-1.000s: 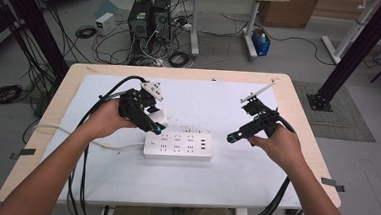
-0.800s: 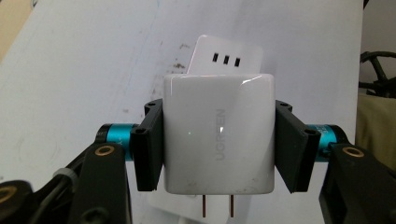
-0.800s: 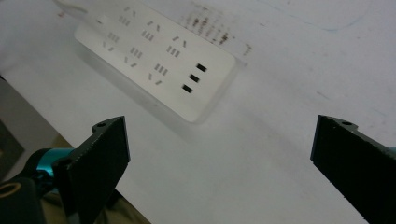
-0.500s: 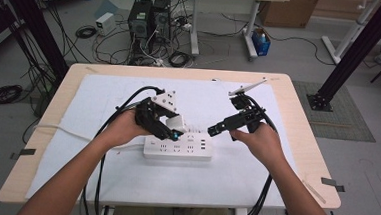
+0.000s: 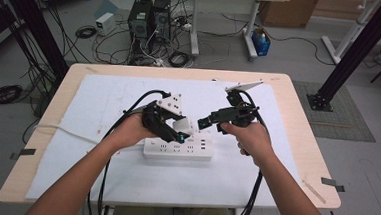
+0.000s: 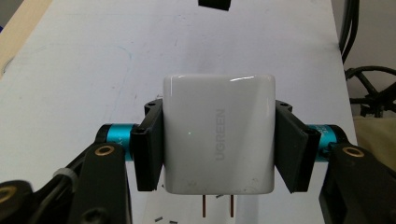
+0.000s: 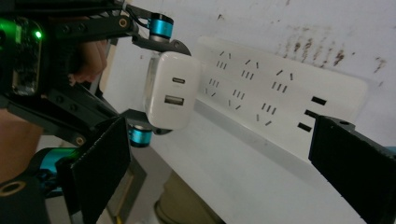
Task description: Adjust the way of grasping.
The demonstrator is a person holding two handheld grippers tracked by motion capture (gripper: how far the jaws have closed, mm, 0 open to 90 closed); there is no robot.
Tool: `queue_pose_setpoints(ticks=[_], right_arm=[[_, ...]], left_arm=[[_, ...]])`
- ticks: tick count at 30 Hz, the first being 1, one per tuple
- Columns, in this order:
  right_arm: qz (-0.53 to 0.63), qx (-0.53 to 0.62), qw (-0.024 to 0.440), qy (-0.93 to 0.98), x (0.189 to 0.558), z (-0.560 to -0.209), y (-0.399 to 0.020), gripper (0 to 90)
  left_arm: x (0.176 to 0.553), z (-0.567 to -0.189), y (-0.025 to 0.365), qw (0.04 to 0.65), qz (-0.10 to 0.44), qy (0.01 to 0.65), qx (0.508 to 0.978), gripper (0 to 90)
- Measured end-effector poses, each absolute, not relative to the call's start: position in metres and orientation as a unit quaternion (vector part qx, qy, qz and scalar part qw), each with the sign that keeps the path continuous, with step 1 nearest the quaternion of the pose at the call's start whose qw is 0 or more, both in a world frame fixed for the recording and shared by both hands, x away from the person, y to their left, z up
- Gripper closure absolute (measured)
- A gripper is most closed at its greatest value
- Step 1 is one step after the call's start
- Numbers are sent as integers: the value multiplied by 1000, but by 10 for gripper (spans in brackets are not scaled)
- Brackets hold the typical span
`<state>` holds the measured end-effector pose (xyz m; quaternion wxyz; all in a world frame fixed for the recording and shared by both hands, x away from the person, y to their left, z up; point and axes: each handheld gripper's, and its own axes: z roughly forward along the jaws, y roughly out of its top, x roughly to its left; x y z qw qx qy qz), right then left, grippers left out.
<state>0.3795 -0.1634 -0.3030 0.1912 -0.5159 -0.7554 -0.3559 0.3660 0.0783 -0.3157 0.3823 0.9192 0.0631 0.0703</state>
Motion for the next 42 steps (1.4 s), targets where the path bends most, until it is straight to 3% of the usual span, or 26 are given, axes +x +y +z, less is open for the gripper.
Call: queue_pose_setpoints(ticks=[9,11,18,20,27,28,42], right_arm=[[-362,-531,232,-730,387,-314,-156,83],[-368,-527,246,-725,388,-315,-154,172],[-365,-539,266,-711,392,-324,-151,173],[-372,-534,280,-706,392,-327,-151,256],[-369,-532,287,-706,393,-330,-149,284],[-375,-530,289,-703,393,-331,-149,350],[-379,-531,310,-692,396,-337,-146,460]], left_arm=[[369,-315,73,385,52,63,919,426],[369,-316,71,385,46,59,920,426],[371,-317,65,384,41,58,921,426],[372,-317,64,386,40,59,920,426],[371,-317,61,388,42,52,919,426],[370,-316,60,388,43,49,920,426],[370,-316,58,389,52,47,918,426]])
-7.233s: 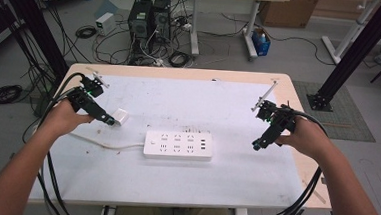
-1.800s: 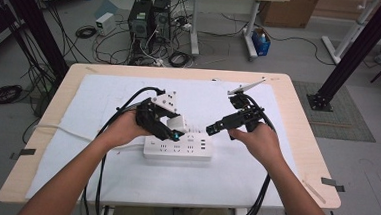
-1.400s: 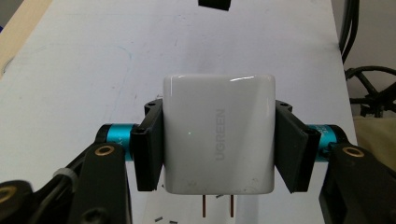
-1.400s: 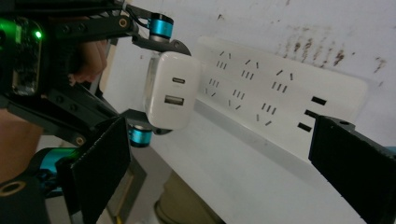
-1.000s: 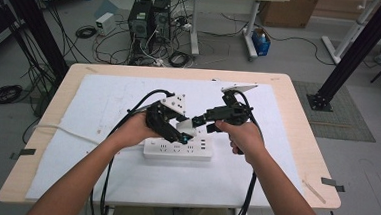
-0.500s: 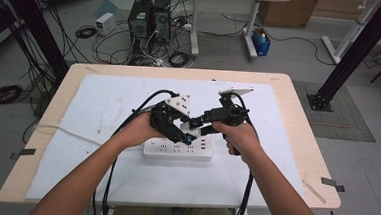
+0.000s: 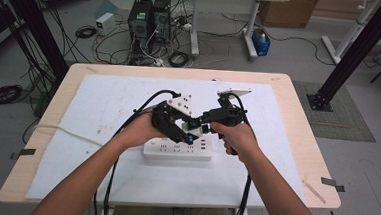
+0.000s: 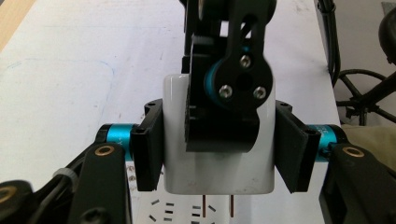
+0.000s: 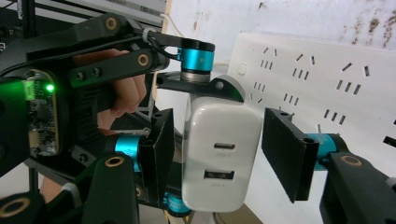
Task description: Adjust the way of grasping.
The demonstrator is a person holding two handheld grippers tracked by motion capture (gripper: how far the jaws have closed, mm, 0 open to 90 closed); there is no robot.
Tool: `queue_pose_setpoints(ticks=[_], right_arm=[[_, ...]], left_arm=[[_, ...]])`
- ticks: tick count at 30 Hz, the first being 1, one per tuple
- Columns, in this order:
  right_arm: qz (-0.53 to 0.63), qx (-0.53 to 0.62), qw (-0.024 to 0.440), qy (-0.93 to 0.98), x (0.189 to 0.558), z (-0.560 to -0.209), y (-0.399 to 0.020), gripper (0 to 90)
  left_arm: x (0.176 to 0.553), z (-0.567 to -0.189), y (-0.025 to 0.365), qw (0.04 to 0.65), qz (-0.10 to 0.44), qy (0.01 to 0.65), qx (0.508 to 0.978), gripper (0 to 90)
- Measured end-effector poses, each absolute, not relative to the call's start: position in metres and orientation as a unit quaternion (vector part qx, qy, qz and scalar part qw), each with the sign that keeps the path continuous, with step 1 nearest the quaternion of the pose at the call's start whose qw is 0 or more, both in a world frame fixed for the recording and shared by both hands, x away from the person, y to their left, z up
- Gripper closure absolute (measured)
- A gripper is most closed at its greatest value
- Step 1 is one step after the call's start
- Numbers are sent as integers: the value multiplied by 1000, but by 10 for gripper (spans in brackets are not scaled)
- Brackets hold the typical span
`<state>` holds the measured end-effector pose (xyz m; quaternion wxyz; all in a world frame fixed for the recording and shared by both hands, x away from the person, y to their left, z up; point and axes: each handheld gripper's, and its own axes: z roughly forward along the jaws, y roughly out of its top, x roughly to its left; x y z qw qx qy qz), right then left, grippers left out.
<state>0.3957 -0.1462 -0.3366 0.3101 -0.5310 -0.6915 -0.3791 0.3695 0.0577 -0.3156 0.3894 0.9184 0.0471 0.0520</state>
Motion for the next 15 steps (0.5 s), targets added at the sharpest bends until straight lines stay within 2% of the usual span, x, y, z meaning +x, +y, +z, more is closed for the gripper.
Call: queue_pose_setpoints(ticks=[4,12,13,14,15], right_arm=[[-388,-527,314,-688,395,-338,-146,577],[-397,-539,340,-661,398,-342,-150,622],[-400,-539,330,-663,398,-343,-151,623],[-400,-539,330,-663,398,-343,-151,623],[-405,-539,324,-664,398,-344,-152,624]], left_arm=[[369,-316,57,389,58,47,918,426],[366,-315,55,382,79,45,920,425],[367,-315,55,384,73,51,919,348],[367,-314,54,384,75,63,918,348],[368,-314,55,382,76,70,919,280]])
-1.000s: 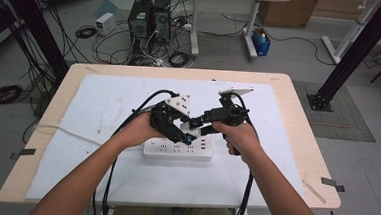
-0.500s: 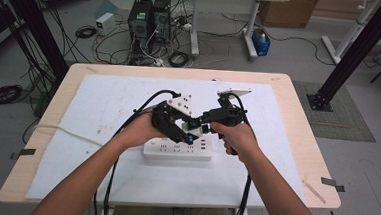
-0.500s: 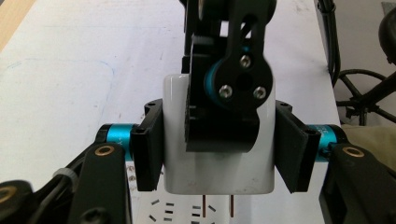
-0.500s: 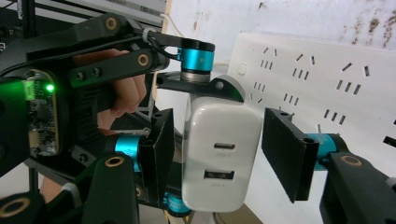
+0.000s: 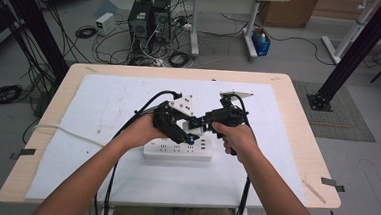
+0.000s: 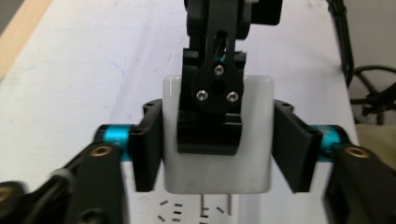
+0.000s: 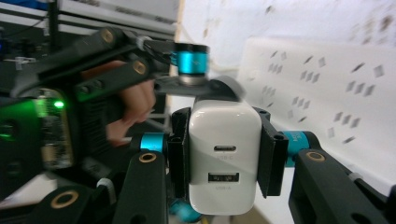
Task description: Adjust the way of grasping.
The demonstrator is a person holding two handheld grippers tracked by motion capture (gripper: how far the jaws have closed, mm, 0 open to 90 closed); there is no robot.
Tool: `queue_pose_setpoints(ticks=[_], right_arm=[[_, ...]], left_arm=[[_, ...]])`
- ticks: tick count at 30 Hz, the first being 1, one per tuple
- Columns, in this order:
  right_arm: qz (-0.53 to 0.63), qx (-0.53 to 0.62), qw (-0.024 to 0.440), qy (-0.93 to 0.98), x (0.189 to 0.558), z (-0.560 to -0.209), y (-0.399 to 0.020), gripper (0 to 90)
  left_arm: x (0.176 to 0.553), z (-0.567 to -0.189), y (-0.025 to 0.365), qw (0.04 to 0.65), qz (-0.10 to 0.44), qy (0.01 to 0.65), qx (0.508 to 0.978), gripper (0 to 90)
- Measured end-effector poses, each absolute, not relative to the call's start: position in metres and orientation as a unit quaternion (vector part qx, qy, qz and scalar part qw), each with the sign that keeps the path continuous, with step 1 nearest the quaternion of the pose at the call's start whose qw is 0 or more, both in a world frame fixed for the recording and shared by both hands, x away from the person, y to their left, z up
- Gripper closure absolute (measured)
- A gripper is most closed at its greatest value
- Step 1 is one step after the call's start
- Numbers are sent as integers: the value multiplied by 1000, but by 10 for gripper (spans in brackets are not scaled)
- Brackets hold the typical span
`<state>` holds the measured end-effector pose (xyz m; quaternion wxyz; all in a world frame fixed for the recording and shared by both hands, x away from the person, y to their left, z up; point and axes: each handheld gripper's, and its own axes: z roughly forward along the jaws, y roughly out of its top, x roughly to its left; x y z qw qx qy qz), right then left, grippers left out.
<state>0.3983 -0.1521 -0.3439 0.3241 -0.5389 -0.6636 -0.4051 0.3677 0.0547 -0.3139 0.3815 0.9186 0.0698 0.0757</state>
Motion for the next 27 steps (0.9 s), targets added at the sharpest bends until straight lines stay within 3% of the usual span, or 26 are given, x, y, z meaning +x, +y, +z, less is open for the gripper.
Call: queue_pose_setpoints(ticks=[9,20,27], right_arm=[[-398,-523,244,-713,395,-336,-164,624],[-317,-452,75,-831,387,-306,-171,624],[-269,-406,35,-873,384,-295,-174,624]], left_arm=[[373,-315,75,342,60,114,931,201],[372,-311,121,257,37,161,952,201],[368,-308,154,228,17,194,954,201]])
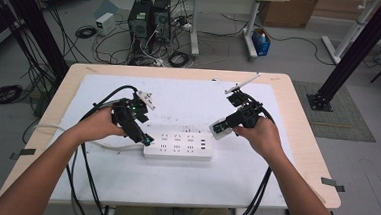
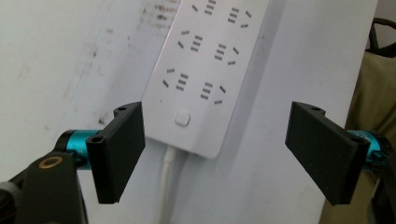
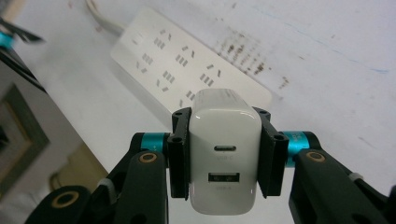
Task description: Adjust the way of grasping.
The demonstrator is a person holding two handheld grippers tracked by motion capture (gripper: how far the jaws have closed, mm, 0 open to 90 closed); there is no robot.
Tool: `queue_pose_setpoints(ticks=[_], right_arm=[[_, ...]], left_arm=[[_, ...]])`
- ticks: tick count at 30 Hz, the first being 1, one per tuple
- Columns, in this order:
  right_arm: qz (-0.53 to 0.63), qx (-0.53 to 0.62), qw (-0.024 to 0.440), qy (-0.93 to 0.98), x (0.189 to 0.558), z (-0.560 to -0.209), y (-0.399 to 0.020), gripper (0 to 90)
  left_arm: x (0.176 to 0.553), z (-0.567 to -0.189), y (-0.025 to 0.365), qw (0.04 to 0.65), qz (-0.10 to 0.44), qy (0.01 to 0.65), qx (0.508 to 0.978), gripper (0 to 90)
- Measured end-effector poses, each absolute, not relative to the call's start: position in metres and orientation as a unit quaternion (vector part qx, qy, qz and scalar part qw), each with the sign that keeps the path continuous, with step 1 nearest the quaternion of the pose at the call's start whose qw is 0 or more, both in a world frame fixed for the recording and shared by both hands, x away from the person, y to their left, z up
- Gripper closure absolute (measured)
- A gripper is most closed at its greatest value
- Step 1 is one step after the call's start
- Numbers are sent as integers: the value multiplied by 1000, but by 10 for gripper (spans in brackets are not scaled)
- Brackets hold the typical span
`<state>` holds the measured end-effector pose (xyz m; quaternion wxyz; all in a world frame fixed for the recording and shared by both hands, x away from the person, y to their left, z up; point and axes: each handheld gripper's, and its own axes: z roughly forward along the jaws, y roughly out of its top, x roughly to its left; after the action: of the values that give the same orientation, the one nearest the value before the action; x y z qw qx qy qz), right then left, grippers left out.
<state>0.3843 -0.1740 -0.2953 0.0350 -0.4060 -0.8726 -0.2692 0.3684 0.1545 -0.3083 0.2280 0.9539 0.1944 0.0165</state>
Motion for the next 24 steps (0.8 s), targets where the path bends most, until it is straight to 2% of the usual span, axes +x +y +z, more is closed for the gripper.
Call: queue_pose_setpoints(ticks=[7,24], right_arm=[[-247,-376,24,-893,386,-285,-176,623],[-228,-363,16,-903,381,-281,-173,623]], left_arm=[[361,-305,178,207,20,214,954,201],[354,-305,195,227,40,226,946,202]])
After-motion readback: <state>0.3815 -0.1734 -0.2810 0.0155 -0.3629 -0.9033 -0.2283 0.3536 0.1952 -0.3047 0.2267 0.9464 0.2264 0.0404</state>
